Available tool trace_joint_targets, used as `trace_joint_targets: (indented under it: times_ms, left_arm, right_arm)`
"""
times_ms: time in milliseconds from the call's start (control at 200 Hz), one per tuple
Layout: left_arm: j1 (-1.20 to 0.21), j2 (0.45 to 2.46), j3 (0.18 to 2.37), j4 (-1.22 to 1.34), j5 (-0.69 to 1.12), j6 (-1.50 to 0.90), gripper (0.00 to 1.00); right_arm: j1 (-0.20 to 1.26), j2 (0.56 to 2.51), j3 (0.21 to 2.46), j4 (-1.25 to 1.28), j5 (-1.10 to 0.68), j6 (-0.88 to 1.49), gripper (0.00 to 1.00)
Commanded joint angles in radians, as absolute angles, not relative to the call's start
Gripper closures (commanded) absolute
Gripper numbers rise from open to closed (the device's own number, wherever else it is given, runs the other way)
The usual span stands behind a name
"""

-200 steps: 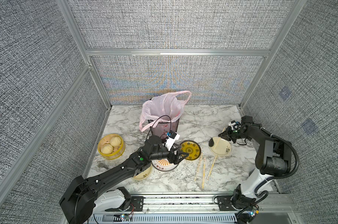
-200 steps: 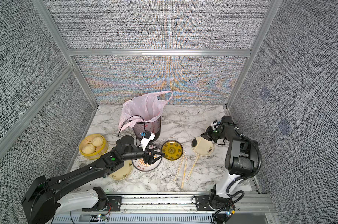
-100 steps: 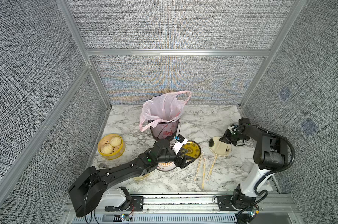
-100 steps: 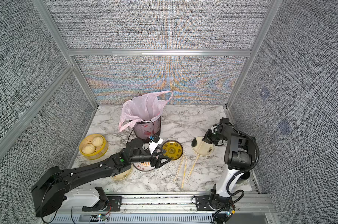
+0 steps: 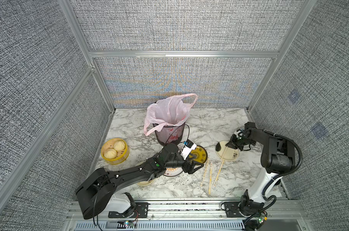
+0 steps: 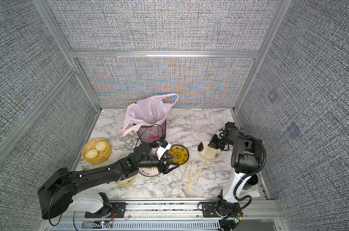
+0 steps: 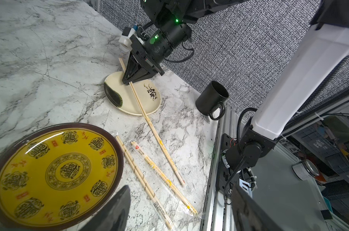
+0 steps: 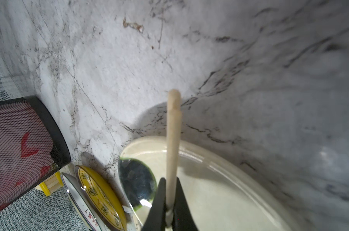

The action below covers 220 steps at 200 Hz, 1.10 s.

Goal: Remove the packaging of disposable chopsticks
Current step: Place the disposable chopsticks on the plate.

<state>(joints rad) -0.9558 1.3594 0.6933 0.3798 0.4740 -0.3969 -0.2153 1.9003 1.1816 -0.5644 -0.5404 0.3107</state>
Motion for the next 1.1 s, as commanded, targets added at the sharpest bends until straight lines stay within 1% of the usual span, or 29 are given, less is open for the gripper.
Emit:
trace_joint_targets:
  times_ms: [0,50,175,270,405,1096]
  left_arm:
    - [-0.957,1.365,0.696,0.428,0.481,-0.396,0.21]
    - [-0.957,1.368,0.698,0.429,0.483,-0.399,0.21]
    - [-0.957,1.374,0.698,0.433,0.487,-0.399,0.21]
    - [-0.957,1.378,0.697,0.436,0.488,-0.4,0.21]
    - [-0.957,1.38,0.699,0.438,0.488,-0.4,0.21]
    - [-0.957,1.39,0.703,0.442,0.497,-0.402,0.21]
  right_arm:
    - [-0.213,1.903,1.179,-0.576,-0.522,0.302,0.9]
    - [-0.213,1.901,1.18,-0.578,-0.527,0.302,0.88]
    - [-0.212,1.895,1.18,-0.581,-0.529,0.302,0.78]
    - [-0.21,1.893,1.178,-0.579,-0.527,0.3,0.77]
    - [-0.201,1.883,1.177,-0.582,-0.522,0.296,0.77]
    - [-0.148,1.843,1.153,-0.629,-0.424,0.272,0.85]
